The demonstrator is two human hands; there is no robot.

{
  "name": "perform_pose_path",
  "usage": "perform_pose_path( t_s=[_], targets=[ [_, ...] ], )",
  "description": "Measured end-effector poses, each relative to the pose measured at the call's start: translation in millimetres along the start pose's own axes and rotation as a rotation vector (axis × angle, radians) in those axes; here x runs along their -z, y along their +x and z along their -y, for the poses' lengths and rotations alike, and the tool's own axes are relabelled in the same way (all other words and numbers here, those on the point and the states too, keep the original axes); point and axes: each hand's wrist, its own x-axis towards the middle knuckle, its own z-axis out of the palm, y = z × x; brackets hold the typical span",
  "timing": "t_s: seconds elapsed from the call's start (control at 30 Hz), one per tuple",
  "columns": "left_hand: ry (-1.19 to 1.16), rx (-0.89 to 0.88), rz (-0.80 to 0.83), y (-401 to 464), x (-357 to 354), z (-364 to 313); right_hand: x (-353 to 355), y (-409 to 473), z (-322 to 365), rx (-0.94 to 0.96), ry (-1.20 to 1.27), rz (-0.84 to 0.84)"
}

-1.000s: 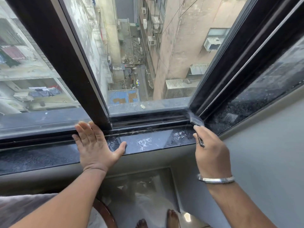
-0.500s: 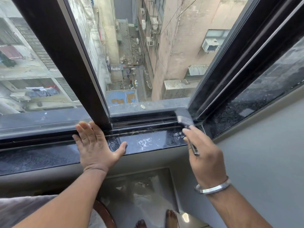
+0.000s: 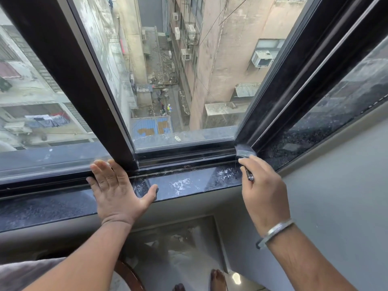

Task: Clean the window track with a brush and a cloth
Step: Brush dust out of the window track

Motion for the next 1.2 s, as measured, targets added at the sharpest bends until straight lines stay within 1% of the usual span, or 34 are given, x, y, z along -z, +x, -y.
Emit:
perform_pose_path(
  t_s=[0.07,0.13,0.27,0.3,0.43,0.53,0.6,0.73,0.77,0.9,0.97,1.07,1.13,1.2],
  targets=[
    [-0.002,-0.013,-0.01,0,-1,1,1,16,2,0.006,0.016,-0.029],
    [-0.004,-0.029,-0.018,0,-2,2,2,29,6,0.03,0.001,-0.007],
    [-0.027,-0.033,-0.025,0,-4,4,6,29,2,0.013,-0.1,0.187],
    [-0.031,-0.032,-0.024,0,-4,4,9,24,0,0.02,-0.11,0.211],
    [-0.032,-0.034,-0.022,0,-5,4,22,6,-6,0.086,-0.026,0.154],
    [-0.032,-0.032,-0.016,1,-4,4,18,16,-4,0.103,0.02,0.121],
    [-0.025,-0.029,-0.013,0,-2,3,12,26,-1,0.09,0.012,0.15],
    [-0.017,-0.011,-0.01,0,1,1,8,20,-3,0.044,-0.007,0.261],
    [-0.017,-0.008,-0.011,-1,1,0,10,15,-5,0.045,-0.004,0.258],
    [-0.016,-0.006,-0.009,0,2,-1,21,14,-4,0.108,0.024,0.122],
    [-0.019,-0.003,-0.007,0,3,-2,17,26,0,0.088,0.026,0.118],
    [-0.021,-0.01,-0.01,0,3,-1,7,44,11,0.081,-0.031,0.138],
    [-0.018,-0.011,-0.011,0,2,-1,2,50,17,0.116,-0.108,0.168],
    [-0.014,-0.014,-0.013,0,1,-1,1,57,21,0.107,-0.197,0.22]
  ],
)
